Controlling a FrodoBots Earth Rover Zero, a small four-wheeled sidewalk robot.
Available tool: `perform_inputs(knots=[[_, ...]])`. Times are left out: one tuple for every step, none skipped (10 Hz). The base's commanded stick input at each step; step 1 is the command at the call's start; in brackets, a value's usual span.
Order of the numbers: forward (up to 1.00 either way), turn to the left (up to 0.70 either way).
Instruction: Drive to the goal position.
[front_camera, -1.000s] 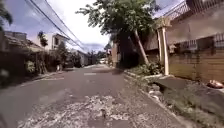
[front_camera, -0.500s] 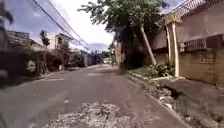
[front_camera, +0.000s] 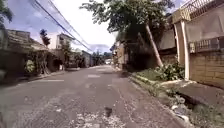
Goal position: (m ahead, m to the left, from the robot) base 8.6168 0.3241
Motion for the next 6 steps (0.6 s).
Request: perform_inputs(knots=[[0.70, 0.00], [0.70, 0.00], [0.70, 0.00], [0.70, 0.00], [0.70, 0.00], [0.70, 0.00]])
